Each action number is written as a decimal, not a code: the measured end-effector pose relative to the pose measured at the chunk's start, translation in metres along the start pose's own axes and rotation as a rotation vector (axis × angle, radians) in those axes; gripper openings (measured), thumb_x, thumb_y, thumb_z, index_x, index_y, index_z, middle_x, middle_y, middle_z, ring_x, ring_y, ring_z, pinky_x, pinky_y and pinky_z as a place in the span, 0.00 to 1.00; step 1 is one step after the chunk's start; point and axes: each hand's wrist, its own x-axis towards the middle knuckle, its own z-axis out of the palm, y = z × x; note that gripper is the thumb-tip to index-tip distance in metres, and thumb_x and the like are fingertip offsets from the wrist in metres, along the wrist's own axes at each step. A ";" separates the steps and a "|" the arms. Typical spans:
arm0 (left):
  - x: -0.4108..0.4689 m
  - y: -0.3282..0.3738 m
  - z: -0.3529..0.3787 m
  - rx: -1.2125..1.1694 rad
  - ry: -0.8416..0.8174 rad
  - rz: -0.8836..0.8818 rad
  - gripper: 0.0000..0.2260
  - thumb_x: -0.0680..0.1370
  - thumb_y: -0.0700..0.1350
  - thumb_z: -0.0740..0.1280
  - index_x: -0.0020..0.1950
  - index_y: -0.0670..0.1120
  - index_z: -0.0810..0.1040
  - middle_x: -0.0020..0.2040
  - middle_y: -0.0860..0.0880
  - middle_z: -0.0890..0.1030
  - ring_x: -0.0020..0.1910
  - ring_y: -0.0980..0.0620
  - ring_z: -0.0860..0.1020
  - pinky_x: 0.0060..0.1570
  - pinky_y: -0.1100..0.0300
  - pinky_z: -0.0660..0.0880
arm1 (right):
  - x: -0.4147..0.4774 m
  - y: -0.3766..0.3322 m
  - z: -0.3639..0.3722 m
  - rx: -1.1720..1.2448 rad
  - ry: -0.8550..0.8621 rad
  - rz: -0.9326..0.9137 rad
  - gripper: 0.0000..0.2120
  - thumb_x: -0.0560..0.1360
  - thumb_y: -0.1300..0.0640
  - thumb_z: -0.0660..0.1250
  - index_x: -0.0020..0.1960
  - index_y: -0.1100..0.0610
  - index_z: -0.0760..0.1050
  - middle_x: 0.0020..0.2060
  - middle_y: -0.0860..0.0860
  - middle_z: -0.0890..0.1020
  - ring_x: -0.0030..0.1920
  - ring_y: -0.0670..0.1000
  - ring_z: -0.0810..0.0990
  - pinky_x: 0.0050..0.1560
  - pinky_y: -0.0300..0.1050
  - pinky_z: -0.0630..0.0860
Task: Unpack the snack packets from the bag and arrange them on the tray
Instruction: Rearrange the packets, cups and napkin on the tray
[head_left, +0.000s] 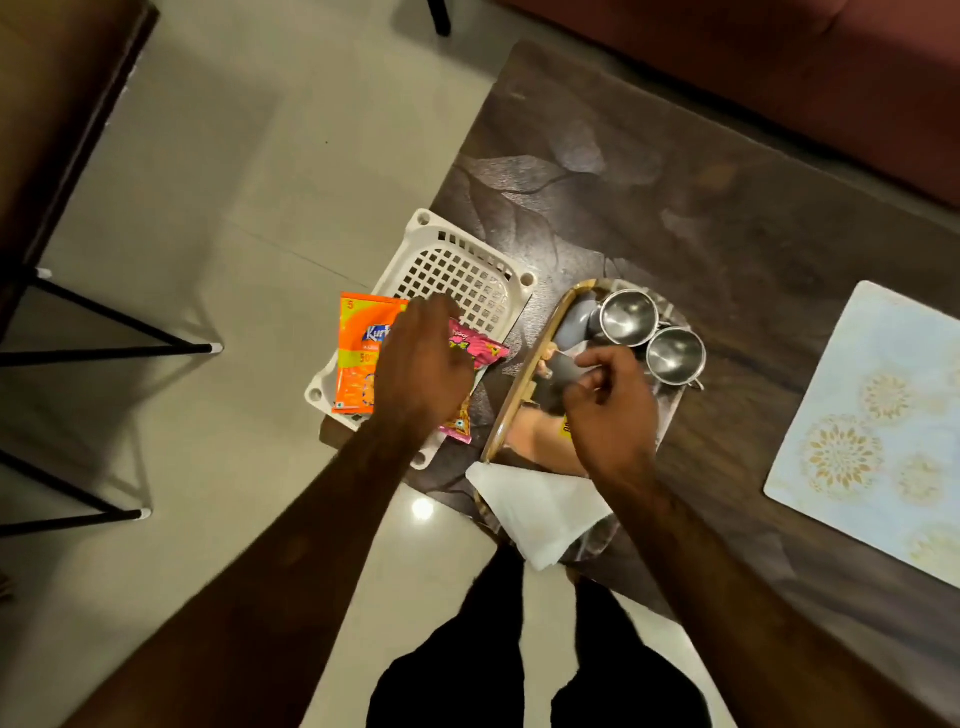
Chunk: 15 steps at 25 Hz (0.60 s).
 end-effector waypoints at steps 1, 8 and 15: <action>0.004 0.021 0.013 -0.017 -0.083 0.071 0.20 0.70 0.40 0.67 0.63 0.43 0.74 0.57 0.42 0.76 0.57 0.40 0.75 0.57 0.44 0.73 | 0.003 0.004 -0.015 -0.008 0.094 0.009 0.11 0.71 0.56 0.66 0.51 0.45 0.75 0.35 0.43 0.78 0.35 0.39 0.77 0.40 0.29 0.71; 0.031 0.126 0.077 0.167 -0.332 0.211 0.34 0.70 0.49 0.72 0.74 0.50 0.64 0.65 0.41 0.70 0.64 0.39 0.73 0.60 0.46 0.74 | 0.046 0.028 -0.090 -0.305 0.165 0.123 0.24 0.73 0.61 0.71 0.69 0.57 0.75 0.65 0.56 0.78 0.69 0.59 0.74 0.66 0.51 0.71; 0.043 0.129 0.096 0.263 -0.341 0.262 0.37 0.72 0.52 0.74 0.77 0.55 0.60 0.68 0.40 0.68 0.65 0.38 0.74 0.58 0.43 0.75 | 0.072 0.042 -0.084 -0.434 -0.104 0.074 0.37 0.72 0.58 0.72 0.79 0.54 0.65 0.71 0.57 0.73 0.73 0.61 0.71 0.72 0.53 0.69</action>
